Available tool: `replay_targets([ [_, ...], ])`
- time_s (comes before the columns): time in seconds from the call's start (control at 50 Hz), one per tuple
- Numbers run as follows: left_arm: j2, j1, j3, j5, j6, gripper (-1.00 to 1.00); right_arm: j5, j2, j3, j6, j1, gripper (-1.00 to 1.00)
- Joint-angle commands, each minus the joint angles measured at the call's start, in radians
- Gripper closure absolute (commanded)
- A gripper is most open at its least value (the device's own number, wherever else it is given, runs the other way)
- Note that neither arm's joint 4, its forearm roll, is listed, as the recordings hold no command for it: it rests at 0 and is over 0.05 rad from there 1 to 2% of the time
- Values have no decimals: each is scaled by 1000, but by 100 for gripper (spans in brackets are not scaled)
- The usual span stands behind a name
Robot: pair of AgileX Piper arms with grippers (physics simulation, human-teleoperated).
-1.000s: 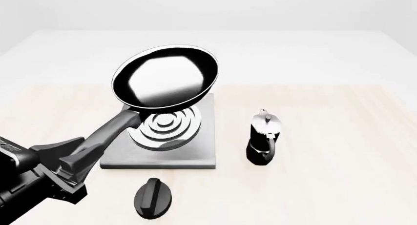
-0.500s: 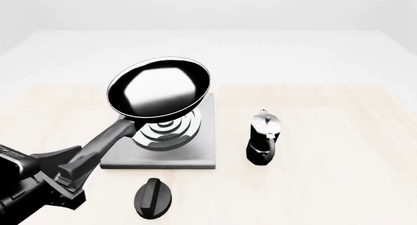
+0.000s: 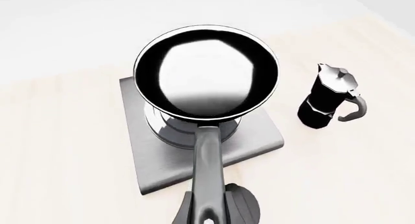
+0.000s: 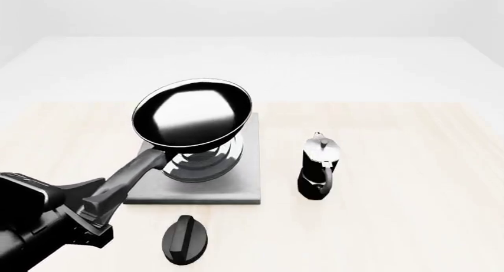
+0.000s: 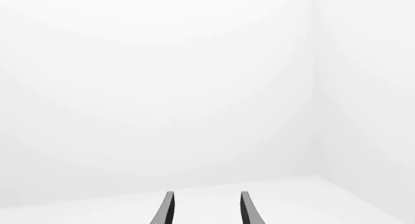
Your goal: Put the frying pan on the stove.
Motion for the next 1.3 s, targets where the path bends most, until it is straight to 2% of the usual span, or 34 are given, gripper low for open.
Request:
replay_targets([
  [0.02,49,-2,-32,-56,7,100,-6,0,8,-1,-3,-100],
  [0.28,54,8,-22,-61,3,100,-10,0,14,-2,-7,-100],
  [0.36,77,14,5,-92,-5,100,-20,0,26,-5,-8,-100],
  [0.82,46,53,61,-95,-29,100,-24,0,29,-10,-8,-100],
  [1.3,179,28,78,-229,-41,100,-20,0,27,-14,-11,-100],
])
